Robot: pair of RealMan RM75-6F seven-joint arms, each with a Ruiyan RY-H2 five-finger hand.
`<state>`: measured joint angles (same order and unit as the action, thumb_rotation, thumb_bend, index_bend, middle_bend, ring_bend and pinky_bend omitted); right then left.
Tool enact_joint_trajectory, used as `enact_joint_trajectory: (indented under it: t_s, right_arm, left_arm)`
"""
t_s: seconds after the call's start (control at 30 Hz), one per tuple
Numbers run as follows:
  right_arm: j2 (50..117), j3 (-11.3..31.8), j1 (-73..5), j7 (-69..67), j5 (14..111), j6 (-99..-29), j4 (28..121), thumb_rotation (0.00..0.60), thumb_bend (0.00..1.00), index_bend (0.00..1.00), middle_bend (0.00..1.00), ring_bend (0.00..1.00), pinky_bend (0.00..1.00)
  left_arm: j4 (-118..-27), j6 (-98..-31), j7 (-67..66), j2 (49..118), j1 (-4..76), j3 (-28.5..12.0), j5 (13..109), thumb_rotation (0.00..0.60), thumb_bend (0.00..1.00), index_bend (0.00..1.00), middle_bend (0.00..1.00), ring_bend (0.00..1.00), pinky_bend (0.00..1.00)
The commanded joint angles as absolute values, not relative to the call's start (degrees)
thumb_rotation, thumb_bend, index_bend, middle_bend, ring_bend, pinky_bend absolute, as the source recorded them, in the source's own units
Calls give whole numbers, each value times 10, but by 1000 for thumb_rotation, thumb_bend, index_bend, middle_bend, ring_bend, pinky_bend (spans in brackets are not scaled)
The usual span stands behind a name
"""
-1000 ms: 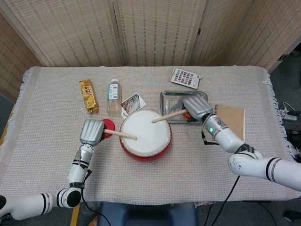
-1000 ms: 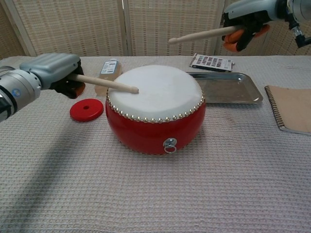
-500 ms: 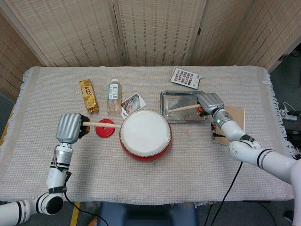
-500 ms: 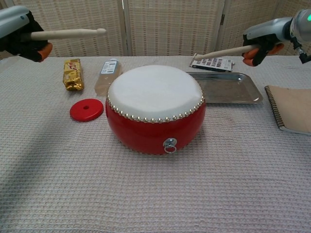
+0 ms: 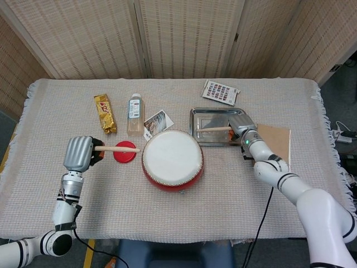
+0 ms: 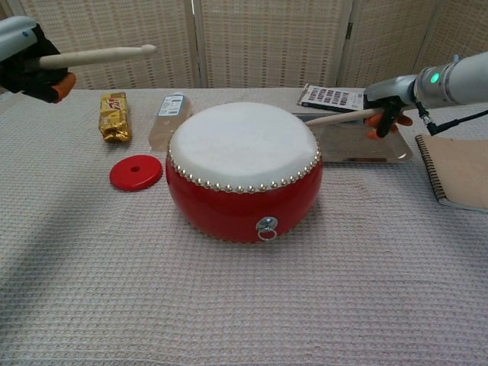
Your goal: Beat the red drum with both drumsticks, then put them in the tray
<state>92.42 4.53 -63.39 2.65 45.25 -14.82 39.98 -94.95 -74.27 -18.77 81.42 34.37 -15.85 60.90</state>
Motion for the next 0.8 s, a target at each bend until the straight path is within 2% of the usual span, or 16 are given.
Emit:
enact_joint_trajectory:
  t_s: [0.03,0.13,0.27,0.37,0.57,0.8]
  right_arm:
    - [955,62,-631,5,491,-126,358,600,359,881,786,540,672]
    - [973,76,-631,-10,515,-120,330,600,316,755,680,429,579]
    - [985,94,-632,-31,545,-116,310,600,246,522,520,285,457]
    - [989,104,-630,-45,566,-116,302,600,220,416,441,222,392]
    - [987,120,-622,-72,599,-123,297,600,200,292,384,171,322]
    - [936,142,-608,-104,630,-151,363,600,199,284,381,167,316]
  left_arm:
    - [-950,-742,-187,813,343,-159,610,600,739,1000,1000,983,1000]
    - [-951,-742,-186,811,342,-160,610,600,740,1000,1000,983,1000]
    - [-952,-740,-185,810,341,-162,610,600,739,1000,1000,983,1000]
    - [-952,-739,-186,809,340,-161,613,600,739,1000,1000,983,1000]
    - [-954,-740,-183,809,339,-162,617,600,740,1000,1000,983,1000]
    - [-963,-743,-189,804,340,-165,625,600,739,1000,1000,983,1000]
